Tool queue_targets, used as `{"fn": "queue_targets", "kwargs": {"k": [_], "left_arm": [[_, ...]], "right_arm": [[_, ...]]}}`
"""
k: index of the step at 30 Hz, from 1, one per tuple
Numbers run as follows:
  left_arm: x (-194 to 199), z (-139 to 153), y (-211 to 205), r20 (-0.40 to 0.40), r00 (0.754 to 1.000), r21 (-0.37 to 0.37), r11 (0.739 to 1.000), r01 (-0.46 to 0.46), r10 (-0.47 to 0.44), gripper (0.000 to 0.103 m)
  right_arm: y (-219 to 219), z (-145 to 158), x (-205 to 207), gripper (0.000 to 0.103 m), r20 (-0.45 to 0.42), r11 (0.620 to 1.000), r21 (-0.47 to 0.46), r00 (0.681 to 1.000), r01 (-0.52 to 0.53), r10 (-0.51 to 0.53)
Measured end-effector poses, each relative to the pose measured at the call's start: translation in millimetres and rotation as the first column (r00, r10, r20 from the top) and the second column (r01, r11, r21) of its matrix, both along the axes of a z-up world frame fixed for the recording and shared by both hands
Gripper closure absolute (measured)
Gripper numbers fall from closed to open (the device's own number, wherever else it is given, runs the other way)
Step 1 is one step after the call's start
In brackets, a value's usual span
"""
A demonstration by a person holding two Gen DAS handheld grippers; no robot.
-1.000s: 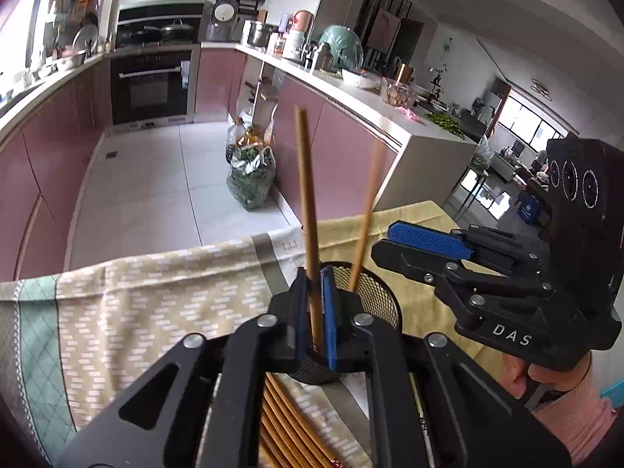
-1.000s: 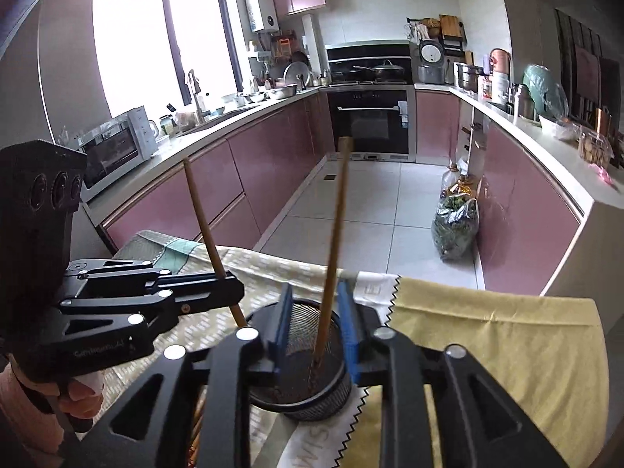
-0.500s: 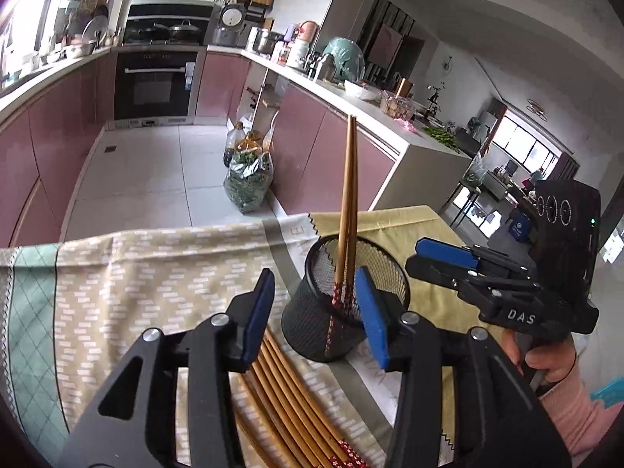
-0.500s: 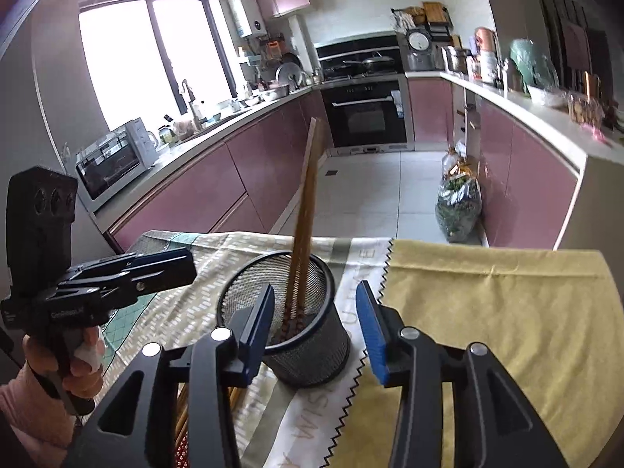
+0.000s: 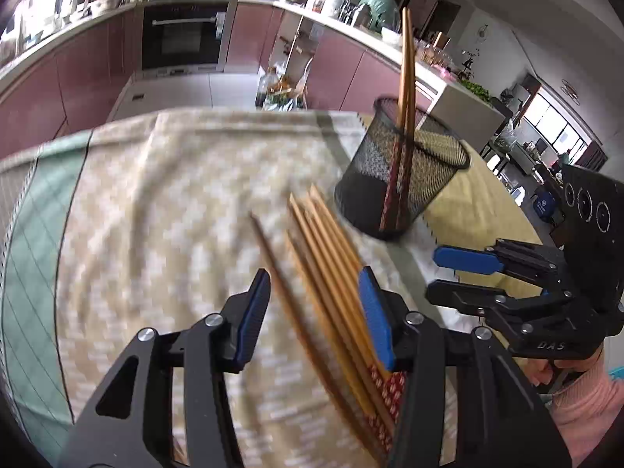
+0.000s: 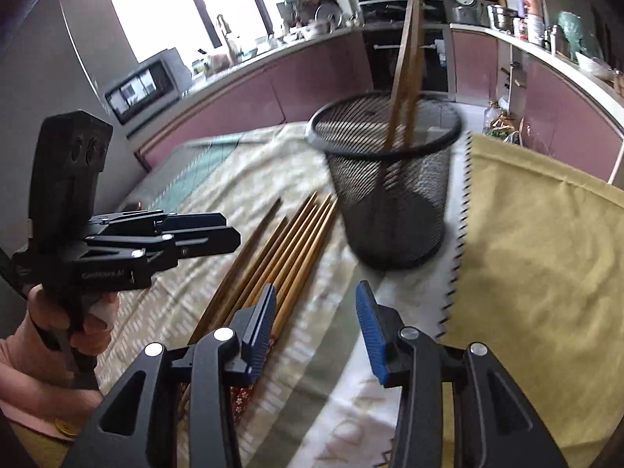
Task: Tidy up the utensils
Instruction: 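Move the left gripper back to grasp a chopstick while the right gripper grasps another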
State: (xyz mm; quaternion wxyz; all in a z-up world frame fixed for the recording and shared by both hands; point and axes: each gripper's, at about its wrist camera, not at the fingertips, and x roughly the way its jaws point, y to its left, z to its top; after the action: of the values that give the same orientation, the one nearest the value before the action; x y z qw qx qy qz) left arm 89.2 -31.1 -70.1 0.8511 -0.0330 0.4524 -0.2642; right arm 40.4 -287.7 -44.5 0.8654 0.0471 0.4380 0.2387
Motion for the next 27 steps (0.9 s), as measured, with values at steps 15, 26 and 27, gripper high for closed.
{"fn": "queue_targets", "kwargs": {"k": [15,26,27], "left_arm": [[-20,-24,2,-0.015,1.000,0.097,0.995,-0.015,0.017,0.069],[-14,-23,5,-0.037,0.999,0.128,0.992,0.001,0.004,0.082],[-13,-23,4,-0.038,0.999,0.135,0.991,0.003,0.002,0.080]], "right_arm": [[36,-17,8,0.080,-0.052,0.995,-0.095,0.999,0.007,-0.012],[44,-18,12,0.082,-0.041,0.975,-0.221,0.999,0.024,-0.033],[47,-20,13,0.082,-0.035,0.971,-0.238,0.999,0.023,-0.032]]}}
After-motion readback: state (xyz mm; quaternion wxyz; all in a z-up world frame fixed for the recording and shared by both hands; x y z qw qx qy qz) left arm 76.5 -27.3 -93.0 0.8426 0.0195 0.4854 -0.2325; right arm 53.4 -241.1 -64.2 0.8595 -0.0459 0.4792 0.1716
